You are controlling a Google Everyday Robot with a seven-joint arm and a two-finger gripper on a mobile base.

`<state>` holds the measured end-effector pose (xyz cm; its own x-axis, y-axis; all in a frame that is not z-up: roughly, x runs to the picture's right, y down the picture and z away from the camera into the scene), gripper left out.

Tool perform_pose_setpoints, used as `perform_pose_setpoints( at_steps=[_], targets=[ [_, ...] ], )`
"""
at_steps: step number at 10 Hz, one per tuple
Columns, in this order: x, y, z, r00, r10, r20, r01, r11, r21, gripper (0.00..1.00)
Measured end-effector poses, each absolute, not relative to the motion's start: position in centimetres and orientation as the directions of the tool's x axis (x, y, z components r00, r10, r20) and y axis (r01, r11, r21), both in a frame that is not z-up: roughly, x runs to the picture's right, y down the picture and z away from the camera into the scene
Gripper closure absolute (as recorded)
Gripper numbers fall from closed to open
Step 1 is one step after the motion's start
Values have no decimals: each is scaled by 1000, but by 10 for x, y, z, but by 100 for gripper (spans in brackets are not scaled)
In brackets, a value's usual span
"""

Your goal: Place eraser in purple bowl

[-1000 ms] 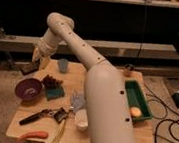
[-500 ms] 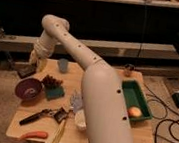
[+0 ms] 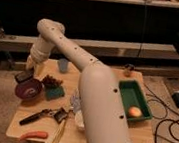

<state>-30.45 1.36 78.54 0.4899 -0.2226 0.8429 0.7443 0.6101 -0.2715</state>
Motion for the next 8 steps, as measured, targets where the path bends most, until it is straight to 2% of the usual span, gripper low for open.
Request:
perform_pose_setpoints(
  at_steps=[1,2,4,6,8],
  targets=[
    [-306,20,789,491,-215,844,746,605,-280,78],
    [-306,27,794,493,-206,845,746,600,-289,65],
    [-308,32,794,493,-202,846,747,597,-292,47],
    [-309,37,793,492,-205,846,750,594,-292,25],
    [-308,39,793,495,-200,846,747,596,-296,20]
  ],
)
